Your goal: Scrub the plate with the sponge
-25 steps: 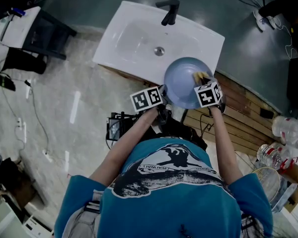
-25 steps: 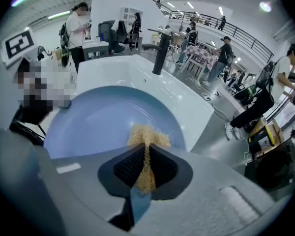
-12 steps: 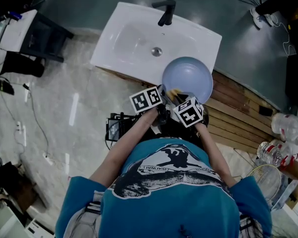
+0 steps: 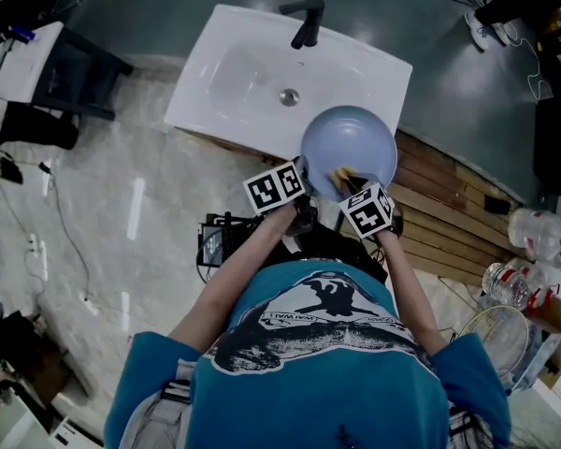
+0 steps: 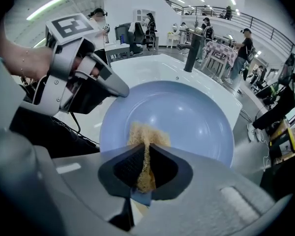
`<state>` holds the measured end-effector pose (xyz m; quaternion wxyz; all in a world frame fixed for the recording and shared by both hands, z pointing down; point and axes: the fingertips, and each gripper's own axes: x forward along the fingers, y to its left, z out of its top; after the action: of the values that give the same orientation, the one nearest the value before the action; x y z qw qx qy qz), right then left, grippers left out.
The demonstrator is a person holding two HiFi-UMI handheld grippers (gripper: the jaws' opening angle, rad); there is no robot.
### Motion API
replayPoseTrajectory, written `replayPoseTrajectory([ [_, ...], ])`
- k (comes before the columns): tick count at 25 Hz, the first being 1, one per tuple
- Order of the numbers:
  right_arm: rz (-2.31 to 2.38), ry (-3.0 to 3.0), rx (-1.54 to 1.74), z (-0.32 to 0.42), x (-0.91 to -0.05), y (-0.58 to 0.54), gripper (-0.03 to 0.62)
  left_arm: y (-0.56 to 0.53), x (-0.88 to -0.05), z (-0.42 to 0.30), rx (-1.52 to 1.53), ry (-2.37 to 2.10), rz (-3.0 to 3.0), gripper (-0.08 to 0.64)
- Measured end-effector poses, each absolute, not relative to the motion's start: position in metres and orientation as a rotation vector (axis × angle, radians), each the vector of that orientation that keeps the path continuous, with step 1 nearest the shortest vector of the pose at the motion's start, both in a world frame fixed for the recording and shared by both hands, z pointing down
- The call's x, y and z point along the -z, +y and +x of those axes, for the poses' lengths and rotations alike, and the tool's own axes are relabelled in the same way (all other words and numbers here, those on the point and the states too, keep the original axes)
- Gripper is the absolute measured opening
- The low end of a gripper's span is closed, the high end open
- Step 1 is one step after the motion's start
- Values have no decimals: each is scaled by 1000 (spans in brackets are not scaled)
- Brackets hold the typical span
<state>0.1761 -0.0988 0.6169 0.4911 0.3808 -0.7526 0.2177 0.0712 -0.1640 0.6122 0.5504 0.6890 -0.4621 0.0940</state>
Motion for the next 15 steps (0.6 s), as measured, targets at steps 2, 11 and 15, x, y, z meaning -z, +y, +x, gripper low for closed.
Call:
replayPoseTrajectory([
  [2,946,-1806,-525,189,-617,-102,31,-165,-612,71,-226,-1094,1635,41],
  [11,1028,-1719,-488,243,-616,-135,32,-168,-611,74,-245,-1082,1665,43],
  [15,1047,-1690,-463,257,-616,-154,31,-167,-611,75,-249,-1076,1670,43],
])
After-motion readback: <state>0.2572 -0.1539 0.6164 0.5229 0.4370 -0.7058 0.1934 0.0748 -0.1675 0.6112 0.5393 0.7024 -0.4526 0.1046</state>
